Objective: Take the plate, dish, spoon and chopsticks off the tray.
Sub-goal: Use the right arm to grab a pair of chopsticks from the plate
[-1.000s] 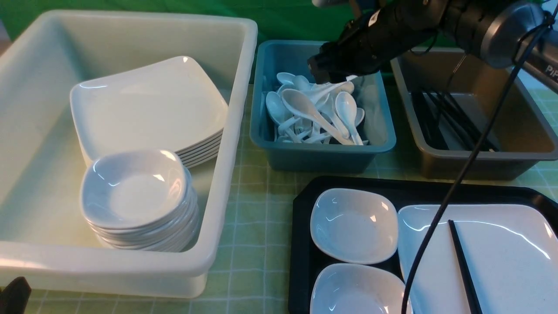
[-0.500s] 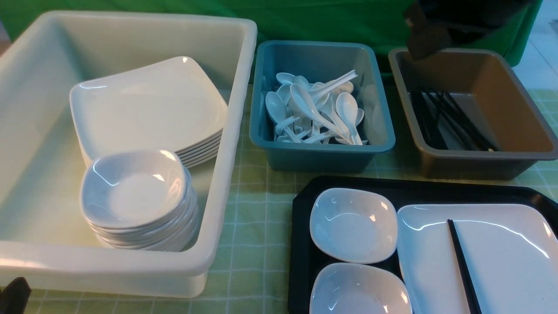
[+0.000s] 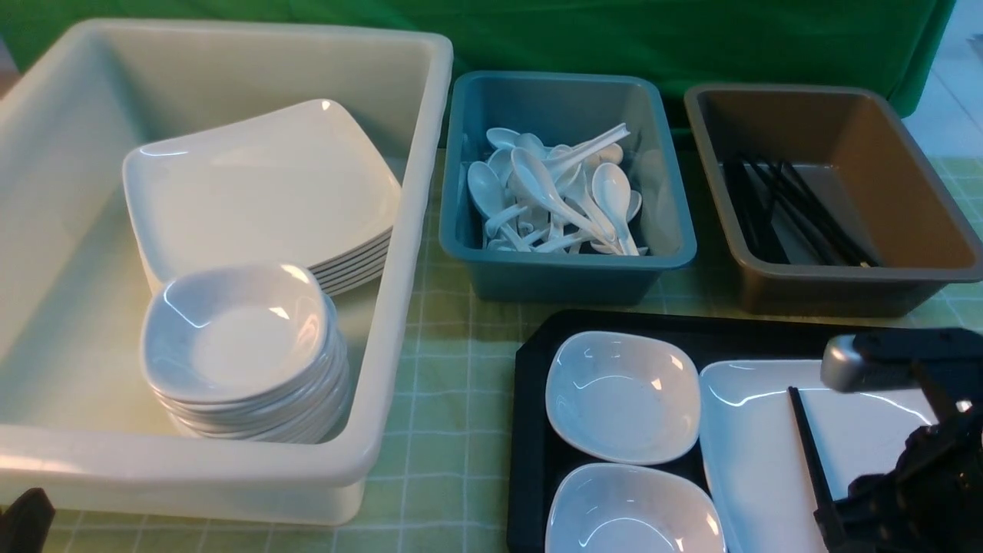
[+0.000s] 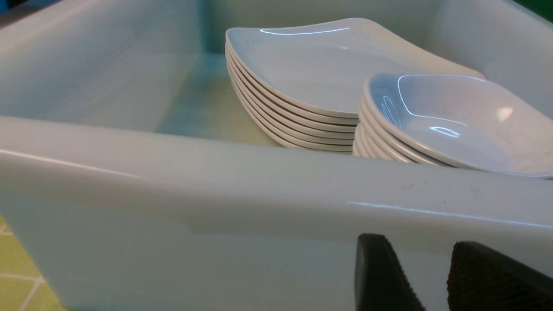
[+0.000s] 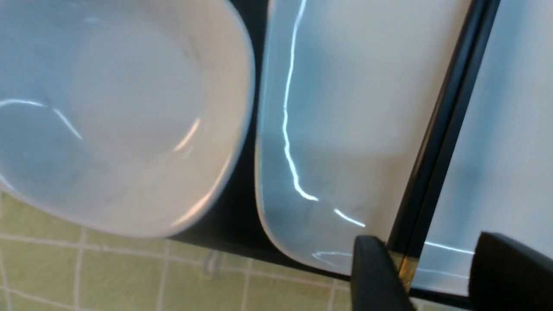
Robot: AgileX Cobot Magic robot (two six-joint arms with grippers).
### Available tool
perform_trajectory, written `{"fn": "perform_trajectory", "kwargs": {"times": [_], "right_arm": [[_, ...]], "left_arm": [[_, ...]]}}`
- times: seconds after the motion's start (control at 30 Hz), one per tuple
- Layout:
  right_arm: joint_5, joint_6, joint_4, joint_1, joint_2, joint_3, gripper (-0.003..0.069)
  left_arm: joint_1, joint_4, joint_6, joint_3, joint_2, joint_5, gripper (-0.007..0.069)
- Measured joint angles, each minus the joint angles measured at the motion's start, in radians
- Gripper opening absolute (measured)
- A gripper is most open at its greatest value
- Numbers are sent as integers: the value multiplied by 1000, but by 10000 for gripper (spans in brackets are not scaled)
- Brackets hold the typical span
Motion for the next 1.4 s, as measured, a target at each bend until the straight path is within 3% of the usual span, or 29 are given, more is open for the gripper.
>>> {"fn": "perform_trajectory", "kwargs": {"times": [0.5,1.07,1.3,1.4], "right_arm": [[-114,16,-31,0,233,14,325],[-120,17,-33,0,265,14,318],[-116,11,-33,0,265,14,112],[-105,8,-33,0,264,14,112]], "left_arm": [[0,0,0,0,0,0,225],[0,0,0,0,0,0,225],[0,0,0,0,0,0,225],[0,0,0,0,0,0,225]]}}
